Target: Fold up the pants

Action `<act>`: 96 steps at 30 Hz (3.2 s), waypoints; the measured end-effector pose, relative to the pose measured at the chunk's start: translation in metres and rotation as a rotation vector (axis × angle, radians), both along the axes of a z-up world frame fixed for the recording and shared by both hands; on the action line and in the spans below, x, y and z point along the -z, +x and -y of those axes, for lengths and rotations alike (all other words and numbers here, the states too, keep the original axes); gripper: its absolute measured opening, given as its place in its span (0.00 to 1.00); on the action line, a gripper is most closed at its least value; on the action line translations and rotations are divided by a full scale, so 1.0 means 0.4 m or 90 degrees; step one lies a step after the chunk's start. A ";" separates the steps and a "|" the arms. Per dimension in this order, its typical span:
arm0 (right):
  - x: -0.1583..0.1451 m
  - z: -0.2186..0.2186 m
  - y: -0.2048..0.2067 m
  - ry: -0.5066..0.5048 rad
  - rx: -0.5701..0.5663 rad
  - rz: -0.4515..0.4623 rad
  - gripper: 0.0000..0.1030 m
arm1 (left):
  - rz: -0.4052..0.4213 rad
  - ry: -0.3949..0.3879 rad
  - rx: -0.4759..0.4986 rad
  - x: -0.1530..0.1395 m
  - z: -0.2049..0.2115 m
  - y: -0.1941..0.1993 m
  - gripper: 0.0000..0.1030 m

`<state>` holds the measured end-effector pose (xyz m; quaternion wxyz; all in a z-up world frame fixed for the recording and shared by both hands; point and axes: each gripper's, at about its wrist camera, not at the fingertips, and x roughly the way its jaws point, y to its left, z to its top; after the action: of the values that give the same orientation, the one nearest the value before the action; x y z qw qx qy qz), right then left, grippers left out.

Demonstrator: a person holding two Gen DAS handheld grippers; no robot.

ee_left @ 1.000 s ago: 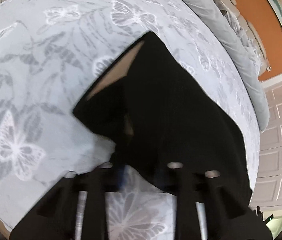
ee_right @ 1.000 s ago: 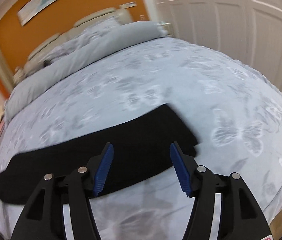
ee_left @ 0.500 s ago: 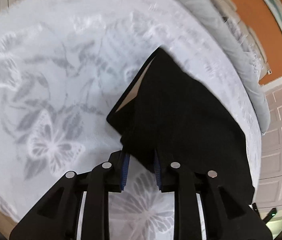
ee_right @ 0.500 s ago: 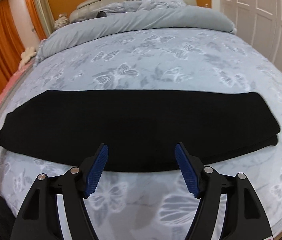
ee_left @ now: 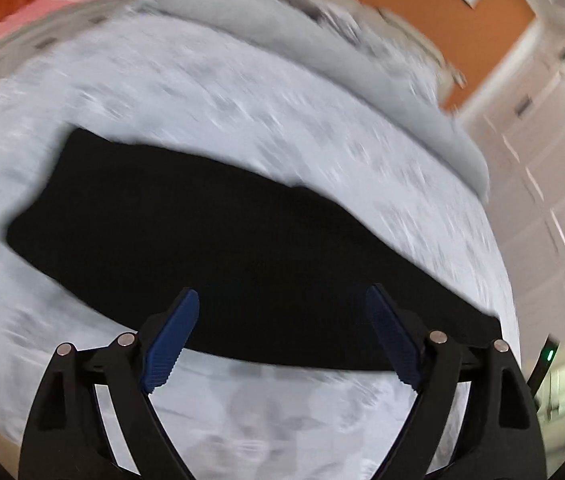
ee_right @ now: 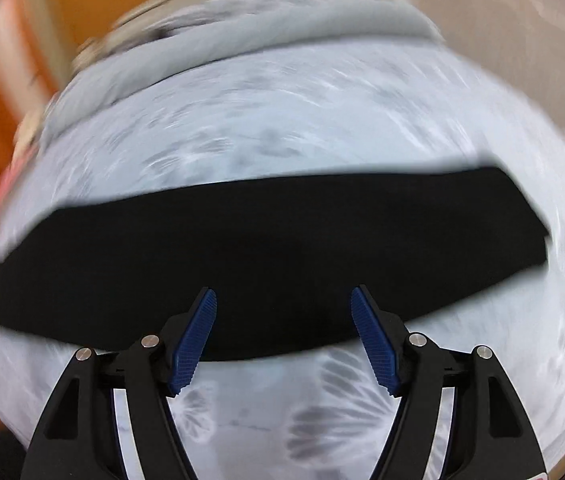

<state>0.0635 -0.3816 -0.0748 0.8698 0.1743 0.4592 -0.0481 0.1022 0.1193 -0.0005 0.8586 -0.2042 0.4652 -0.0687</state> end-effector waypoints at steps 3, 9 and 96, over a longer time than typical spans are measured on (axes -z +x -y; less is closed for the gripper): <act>0.020 0.084 -0.033 0.035 0.061 -0.009 0.66 | -0.048 -0.012 0.049 0.105 0.118 0.027 0.81; 0.019 0.217 -0.081 -0.082 0.148 -0.009 0.66 | -0.077 0.144 0.091 0.241 0.236 0.039 0.75; -0.021 0.413 -0.099 -0.064 0.295 0.043 0.65 | 0.071 0.228 0.081 0.136 0.232 -0.034 0.88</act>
<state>0.0237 -0.5470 -0.0664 0.8578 0.2332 0.3747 -0.2634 0.0884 0.0265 -0.0548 0.8997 -0.0139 0.4333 -0.0504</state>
